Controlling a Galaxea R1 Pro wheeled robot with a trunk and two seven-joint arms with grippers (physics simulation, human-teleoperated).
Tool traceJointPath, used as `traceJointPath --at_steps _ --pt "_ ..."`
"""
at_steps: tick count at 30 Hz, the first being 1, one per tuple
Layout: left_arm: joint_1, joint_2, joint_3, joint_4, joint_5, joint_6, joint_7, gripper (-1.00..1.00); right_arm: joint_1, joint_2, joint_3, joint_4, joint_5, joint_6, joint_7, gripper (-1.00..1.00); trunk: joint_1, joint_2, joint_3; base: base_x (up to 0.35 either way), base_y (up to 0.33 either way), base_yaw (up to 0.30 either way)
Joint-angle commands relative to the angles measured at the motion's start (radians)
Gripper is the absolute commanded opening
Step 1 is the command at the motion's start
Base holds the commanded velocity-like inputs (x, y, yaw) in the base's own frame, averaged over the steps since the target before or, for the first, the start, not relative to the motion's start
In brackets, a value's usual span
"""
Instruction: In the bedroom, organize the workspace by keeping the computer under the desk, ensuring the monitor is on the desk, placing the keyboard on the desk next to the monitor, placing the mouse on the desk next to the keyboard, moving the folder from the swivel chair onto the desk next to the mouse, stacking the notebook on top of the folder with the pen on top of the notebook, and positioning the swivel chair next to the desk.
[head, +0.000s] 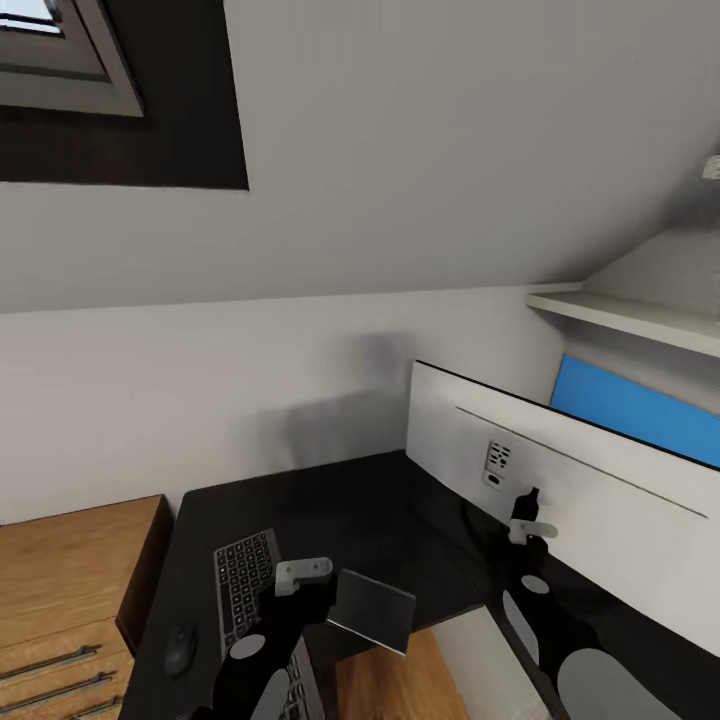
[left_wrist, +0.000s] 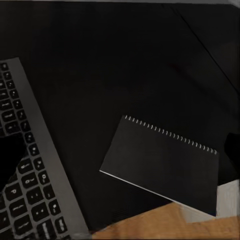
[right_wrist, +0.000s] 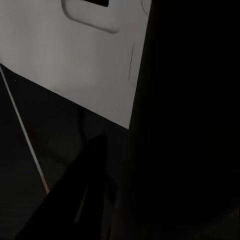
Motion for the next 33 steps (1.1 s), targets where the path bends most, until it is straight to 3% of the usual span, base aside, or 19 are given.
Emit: traceJointPath --at_steps 1,26,33 --pt "-0.001 0.0 -0.002 -0.001 0.01 0.002 0.009 1.0 -0.001 0.0 -0.003 0.0 0.007 -0.004 -0.001 -1.0 0.0 -0.001 -0.001 -0.334 0.0 0.0" --pt "-0.001 0.0 -0.002 -0.001 0.012 0.003 0.009 1.0 -0.001 0.0 -0.003 -0.002 0.007 -0.004 -0.001 -1.0 0.0 -0.001 -0.001 -0.334 0.0 0.0" --pt "-0.001 0.0 -0.001 -0.001 0.012 0.004 0.009 1.0 -0.001 0.0 -0.003 -0.002 0.007 -0.004 -0.003 -1.0 0.0 -0.001 -0.001 -0.312 -0.127 0.0"
